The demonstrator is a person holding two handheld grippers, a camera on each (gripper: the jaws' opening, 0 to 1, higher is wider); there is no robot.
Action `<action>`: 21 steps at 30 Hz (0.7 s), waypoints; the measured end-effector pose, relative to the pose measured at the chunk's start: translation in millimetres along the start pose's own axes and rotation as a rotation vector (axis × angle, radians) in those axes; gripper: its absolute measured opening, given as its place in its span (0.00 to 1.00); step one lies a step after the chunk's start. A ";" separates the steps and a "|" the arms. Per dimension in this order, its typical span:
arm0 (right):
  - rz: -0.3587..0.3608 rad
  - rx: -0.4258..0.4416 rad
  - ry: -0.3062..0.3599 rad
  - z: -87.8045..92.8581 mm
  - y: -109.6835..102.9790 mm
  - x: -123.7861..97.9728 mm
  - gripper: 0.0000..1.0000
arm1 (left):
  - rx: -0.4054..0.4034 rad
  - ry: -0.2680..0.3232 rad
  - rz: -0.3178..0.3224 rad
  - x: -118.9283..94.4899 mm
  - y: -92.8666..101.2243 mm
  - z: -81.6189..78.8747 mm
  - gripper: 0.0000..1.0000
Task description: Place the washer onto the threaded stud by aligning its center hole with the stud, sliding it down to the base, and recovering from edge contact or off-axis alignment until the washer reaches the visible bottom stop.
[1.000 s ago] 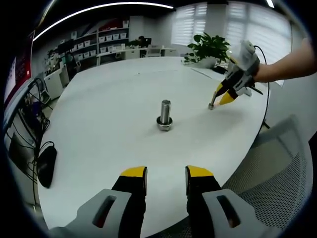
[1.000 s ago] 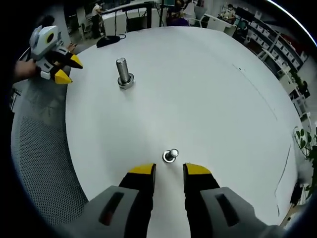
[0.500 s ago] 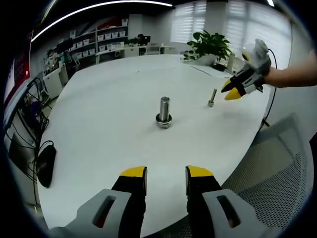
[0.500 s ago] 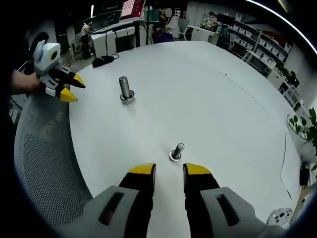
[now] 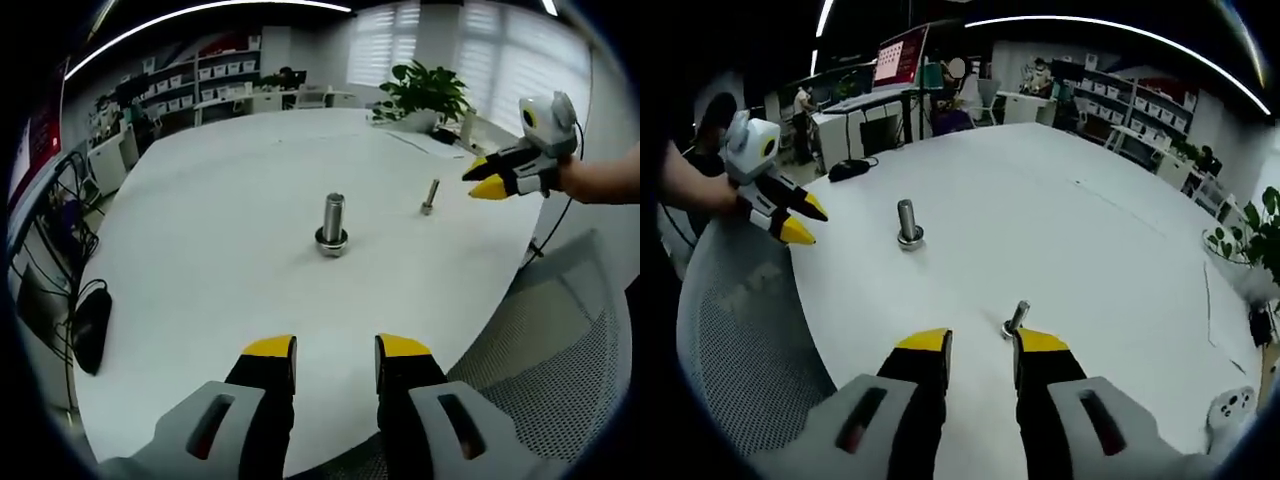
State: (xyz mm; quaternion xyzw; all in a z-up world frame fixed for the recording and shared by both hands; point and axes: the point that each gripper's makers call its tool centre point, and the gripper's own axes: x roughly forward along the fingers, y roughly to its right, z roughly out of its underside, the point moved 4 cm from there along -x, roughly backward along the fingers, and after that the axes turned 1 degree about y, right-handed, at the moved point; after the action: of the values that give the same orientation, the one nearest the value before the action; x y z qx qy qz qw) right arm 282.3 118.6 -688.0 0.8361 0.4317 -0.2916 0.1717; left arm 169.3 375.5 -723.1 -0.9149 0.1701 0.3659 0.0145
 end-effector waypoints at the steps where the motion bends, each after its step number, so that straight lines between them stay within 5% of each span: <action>1: -0.008 0.011 0.000 0.9 -1.6 -1.2 0.29 | -0.002 -0.003 0.003 0.2 0.5 0.4 0.29; 21: 0.043 0.120 0.095 15.8 -19.2 -22.0 0.33 | 0.000 -0.015 -0.003 0.8 -0.1 2.0 0.29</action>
State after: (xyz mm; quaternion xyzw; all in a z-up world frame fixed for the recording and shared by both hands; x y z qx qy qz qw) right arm 251.0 107.3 -686.9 0.8669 0.4029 -0.2734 0.1068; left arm 168.6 375.7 -725.1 -0.9123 0.1687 0.3727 0.0160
